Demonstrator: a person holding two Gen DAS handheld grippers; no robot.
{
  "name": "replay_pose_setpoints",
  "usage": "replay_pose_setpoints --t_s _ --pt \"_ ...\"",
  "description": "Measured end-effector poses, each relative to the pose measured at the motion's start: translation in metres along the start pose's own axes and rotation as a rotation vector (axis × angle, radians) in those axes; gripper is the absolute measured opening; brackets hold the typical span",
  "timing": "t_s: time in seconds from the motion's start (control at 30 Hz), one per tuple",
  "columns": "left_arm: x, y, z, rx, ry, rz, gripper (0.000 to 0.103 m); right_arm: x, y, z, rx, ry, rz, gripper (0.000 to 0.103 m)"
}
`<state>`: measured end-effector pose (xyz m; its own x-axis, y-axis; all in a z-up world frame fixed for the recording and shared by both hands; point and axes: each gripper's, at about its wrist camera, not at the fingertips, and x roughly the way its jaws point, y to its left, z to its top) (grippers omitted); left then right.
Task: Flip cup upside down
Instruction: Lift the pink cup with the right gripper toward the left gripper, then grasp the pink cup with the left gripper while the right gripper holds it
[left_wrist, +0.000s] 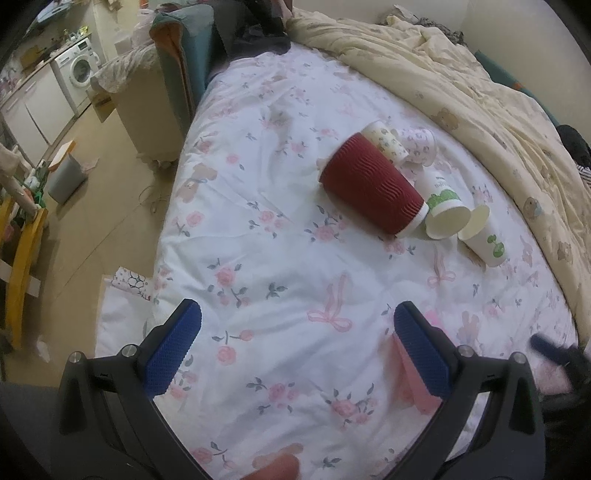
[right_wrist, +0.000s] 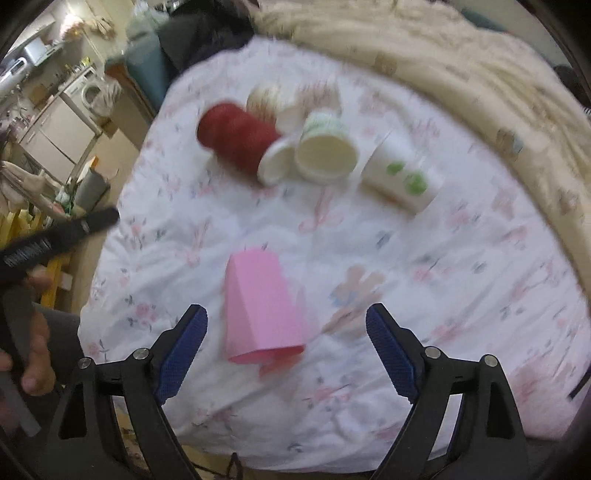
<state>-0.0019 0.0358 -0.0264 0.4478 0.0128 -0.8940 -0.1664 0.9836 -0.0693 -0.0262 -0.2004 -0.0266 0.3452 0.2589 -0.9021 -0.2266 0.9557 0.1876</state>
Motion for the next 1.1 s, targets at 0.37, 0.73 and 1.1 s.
replay_pose_setpoints --t_s 0.37,0.73,1.1 --pt "0.005 -0.033 -0.007 0.024 0.064 -0.014 0.103 -0.013 -0.036 0.01 0.057 -0.094 -0.021 0.094" --pt "0.048 -0.088 -0.007 -0.015 0.281 -0.073 0.091 -0.021 -0.074 0.008 0.206 -0.14 -0.038 0.094" --pt "0.1 -0.113 -0.02 -0.078 0.466 -0.04 0.082 -0.032 -0.102 0.006 0.296 -0.171 -0.04 0.094"
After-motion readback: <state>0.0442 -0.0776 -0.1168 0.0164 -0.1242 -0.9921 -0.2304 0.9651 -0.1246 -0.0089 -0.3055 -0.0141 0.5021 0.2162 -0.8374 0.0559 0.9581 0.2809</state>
